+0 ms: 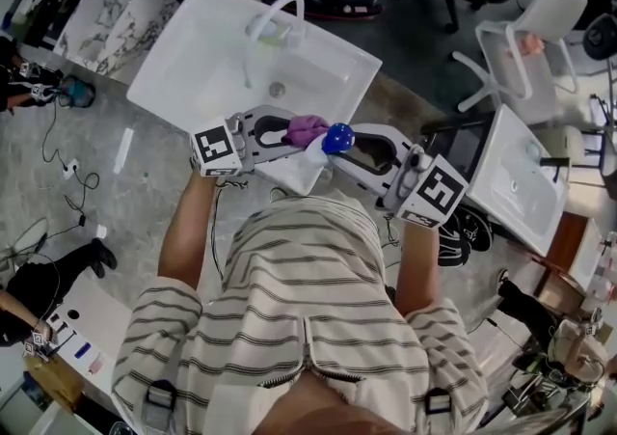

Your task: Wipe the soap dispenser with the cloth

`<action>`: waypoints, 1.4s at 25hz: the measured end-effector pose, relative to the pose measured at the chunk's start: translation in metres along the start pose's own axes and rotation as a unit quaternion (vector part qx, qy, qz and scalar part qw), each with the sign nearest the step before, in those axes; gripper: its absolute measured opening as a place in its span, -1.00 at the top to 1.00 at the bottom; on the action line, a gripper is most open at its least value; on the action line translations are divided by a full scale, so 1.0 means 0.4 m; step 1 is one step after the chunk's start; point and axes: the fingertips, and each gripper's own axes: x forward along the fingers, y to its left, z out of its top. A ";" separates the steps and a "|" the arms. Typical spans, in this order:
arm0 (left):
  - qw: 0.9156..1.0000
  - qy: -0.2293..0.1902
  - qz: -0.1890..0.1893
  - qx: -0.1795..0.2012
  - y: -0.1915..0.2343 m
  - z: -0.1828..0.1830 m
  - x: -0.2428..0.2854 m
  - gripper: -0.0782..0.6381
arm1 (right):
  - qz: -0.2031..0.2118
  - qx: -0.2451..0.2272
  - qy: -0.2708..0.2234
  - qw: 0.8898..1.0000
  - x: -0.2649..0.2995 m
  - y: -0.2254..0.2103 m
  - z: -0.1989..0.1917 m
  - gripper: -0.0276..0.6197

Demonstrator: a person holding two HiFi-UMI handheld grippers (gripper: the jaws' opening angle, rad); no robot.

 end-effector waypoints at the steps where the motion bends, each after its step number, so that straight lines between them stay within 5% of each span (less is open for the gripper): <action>1: 1.000 -0.002 0.005 0.000 0.001 0.000 -0.006 0.46 | -0.002 -0.001 0.000 1.000 0.002 -0.003 0.000 0.50; 15: 0.991 -0.024 0.133 -0.008 0.069 0.029 -0.038 0.45 | -0.099 0.003 0.017 0.995 0.008 -0.117 -0.031 0.50; 21: 0.977 -0.026 0.210 -0.013 0.101 0.040 -0.050 0.45 | -0.176 -0.001 0.012 0.984 -0.001 -0.177 -0.038 0.50; 28: 0.949 -0.009 0.314 -0.016 0.157 0.015 -0.056 0.45 | -0.245 0.030 -0.018 0.969 -0.022 -0.268 -0.062 0.50; 35: 0.934 -0.001 0.356 -0.032 0.186 -0.011 -0.044 0.45 | -0.294 0.023 -0.010 0.956 -0.024 -0.346 -0.119 0.50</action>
